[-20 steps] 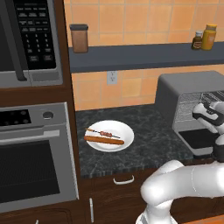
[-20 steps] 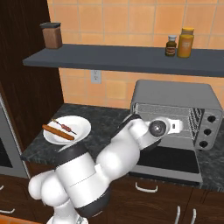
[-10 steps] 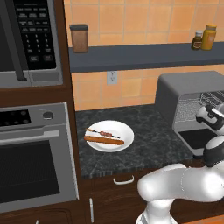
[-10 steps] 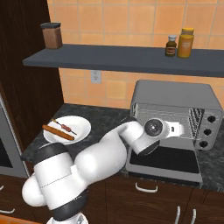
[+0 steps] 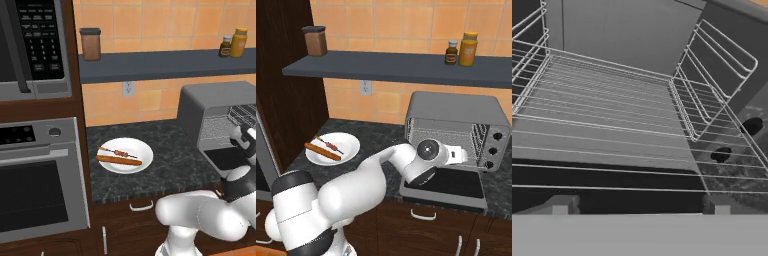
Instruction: Pick up the kebab skewer and baguette bread, and place them inside the toaster oven. Close the toaster oven door and start by setting the timer.
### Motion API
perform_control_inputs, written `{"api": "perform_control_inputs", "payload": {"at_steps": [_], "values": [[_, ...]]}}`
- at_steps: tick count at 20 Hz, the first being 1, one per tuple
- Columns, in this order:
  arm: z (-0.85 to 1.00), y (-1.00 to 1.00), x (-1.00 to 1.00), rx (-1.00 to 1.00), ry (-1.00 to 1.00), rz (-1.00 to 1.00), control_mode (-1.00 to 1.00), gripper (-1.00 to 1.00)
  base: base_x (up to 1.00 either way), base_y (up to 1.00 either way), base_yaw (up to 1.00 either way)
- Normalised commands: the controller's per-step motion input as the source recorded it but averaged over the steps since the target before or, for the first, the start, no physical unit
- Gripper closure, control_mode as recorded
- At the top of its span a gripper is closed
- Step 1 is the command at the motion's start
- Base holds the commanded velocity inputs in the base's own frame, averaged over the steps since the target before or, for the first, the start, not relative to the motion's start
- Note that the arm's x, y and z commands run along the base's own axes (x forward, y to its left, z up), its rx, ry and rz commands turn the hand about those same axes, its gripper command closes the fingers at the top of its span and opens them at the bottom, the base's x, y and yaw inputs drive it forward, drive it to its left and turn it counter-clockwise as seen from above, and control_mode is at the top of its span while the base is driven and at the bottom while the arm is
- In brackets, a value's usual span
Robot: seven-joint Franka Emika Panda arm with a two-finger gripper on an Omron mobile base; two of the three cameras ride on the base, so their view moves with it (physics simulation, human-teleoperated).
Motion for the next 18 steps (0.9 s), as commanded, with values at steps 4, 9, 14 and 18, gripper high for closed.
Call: {"api": "perform_control_inputs", "payload": {"at_steps": [4, 9, 14, 18], "values": [[-0.61, 0.00, -0.72, -0.02, 0.09, 0.00, -1.00, -1.00, 0.00, 0.00, 0.00], [0.33, -0.16, -0.18, 0.01, 0.02, -0.08, -1.00, -1.00, 0.00, 0.00, 0.00], [0.92, -0.03, -0.22, 0.02, 0.06, -0.14, -1.00, -1.00, 0.00, 0.00, 0.00], [0.20, 0.56, -0.37, 0.07, 0.04, -0.06, -1.00, -1.00, 0.00, 0.00, 0.00]]}}
